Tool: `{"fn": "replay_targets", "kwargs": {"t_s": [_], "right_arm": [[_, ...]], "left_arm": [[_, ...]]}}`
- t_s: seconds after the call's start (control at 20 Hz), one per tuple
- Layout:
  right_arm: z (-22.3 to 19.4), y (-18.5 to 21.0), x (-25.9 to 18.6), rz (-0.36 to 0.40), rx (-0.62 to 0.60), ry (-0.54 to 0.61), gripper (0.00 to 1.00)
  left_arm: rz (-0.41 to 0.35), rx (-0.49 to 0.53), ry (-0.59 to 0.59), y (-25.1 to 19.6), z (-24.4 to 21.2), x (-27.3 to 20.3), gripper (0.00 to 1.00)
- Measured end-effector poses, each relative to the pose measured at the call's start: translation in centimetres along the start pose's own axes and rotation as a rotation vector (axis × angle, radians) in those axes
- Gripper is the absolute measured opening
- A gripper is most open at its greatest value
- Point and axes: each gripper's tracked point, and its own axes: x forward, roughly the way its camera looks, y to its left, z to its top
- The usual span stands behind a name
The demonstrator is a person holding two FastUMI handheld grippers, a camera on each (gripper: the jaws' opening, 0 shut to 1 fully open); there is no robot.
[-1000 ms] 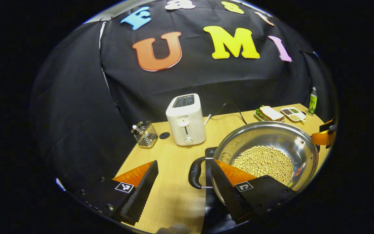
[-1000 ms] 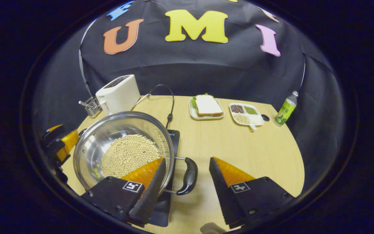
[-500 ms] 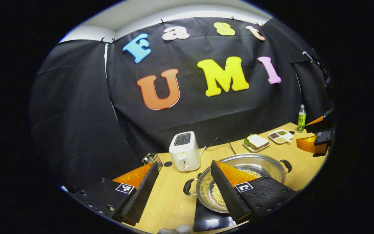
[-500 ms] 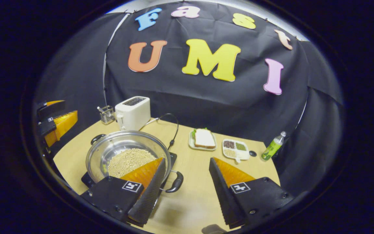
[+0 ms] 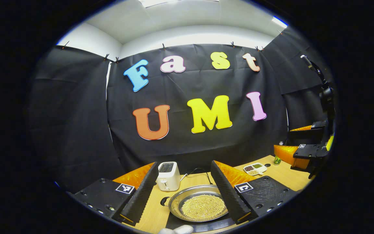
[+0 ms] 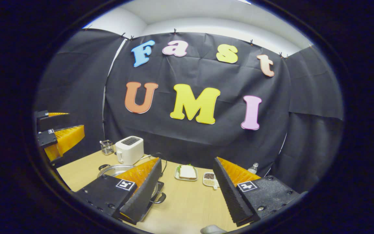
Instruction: First push the handle of the pot to place it horizontally, then grasp the pot with both hands and set it on the induction cooktop.
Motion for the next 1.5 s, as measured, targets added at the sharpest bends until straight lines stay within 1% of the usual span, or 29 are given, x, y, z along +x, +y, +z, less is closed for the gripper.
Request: {"fn": "replay_targets", "kwargs": {"t_s": [0.2,0.35,0.45,0.55,0.7,0.9,1.1,1.45,1.5], "right_arm": [[2.4,-3.6,-2.5,-0.039,0.041,-0.038,1.00],[4.2,-5.4,-4.4,-0.055,0.083,-0.083,1.00],[5.1,-7.1,-5.7,-0.084,0.101,-0.109,1.00],[6.0,-8.0,-7.0,-0.094,0.119,-0.132,1.00],[6.4,-9.8,-8.4,-0.132,0.109,-0.138,1.00],[6.1,-10.4,-8.8,-0.137,0.136,-0.117,1.00],[6.6,-10.5,-9.6,-0.143,0.118,-0.119,0.99],[7.1,-10.4,-10.5,-0.150,0.134,-0.119,1.00],[7.1,-10.3,-10.6,-0.152,0.129,-0.117,0.99]], "left_arm": [[0.008,-0.040,-0.040,-1.8,3.1,-1.1,0.96],[-0.009,-0.064,-0.060,-3.9,5.1,-1.9,0.96],[-0.026,-0.071,-0.051,-5.1,5.7,-2.1,0.96],[-0.036,-0.080,-0.050,-6.1,6.1,-2.4,0.96],[-0.043,-0.086,-0.051,-7.1,6.4,-2.8,0.96],[-0.042,-0.087,-0.052,-7.4,6.6,-3.0,0.96],[-0.027,-0.095,-0.050,-6.9,6.8,-3.3,0.96],[-0.048,-0.103,-0.040,-7.0,6.9,-3.8,0.96],[-0.050,-0.104,-0.042,-6.8,7.0,-3.9,0.96]]}}
